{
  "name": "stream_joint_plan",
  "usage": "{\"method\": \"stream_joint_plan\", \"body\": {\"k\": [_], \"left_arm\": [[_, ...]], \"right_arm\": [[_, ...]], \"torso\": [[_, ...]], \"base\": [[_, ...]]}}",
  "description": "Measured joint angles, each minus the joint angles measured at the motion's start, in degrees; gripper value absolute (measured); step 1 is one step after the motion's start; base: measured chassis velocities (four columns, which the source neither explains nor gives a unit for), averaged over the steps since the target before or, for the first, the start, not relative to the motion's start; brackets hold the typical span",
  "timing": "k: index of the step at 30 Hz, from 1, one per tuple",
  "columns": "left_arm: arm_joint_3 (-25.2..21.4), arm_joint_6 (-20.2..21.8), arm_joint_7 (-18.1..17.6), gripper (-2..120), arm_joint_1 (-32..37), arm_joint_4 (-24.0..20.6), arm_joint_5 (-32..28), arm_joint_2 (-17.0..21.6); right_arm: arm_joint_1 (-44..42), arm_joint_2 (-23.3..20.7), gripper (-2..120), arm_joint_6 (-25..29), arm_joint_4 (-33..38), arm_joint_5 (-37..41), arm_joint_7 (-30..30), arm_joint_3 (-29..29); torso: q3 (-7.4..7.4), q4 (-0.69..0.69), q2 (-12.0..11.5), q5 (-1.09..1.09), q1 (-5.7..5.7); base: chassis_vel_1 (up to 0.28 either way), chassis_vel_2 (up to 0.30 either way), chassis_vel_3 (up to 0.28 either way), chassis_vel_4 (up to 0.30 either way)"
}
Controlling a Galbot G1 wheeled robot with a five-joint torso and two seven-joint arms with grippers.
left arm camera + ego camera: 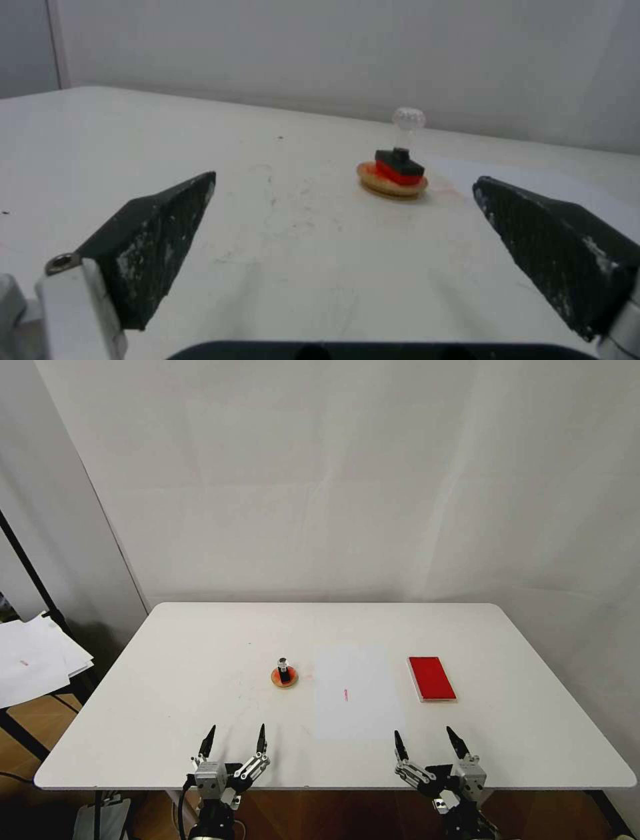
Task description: Pick up the stamp from the ink pad and place it onto another ink pad.
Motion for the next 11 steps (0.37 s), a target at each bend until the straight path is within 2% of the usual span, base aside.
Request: {"method": "stream_joint_plan", "body": {"k": [11], "left_arm": [[0.0, 0.0, 0.0, 102, 0.0, 0.0, 0.0, 0.0]], "right_arm": [[0.0, 0.0, 100, 0.0, 0.1, 0.0, 0.0, 0.0]], "torso": [[0.00, 0.00, 0.0, 0.00, 0.00]], "base": [[0.000, 0.000, 0.000, 0.000]]}}
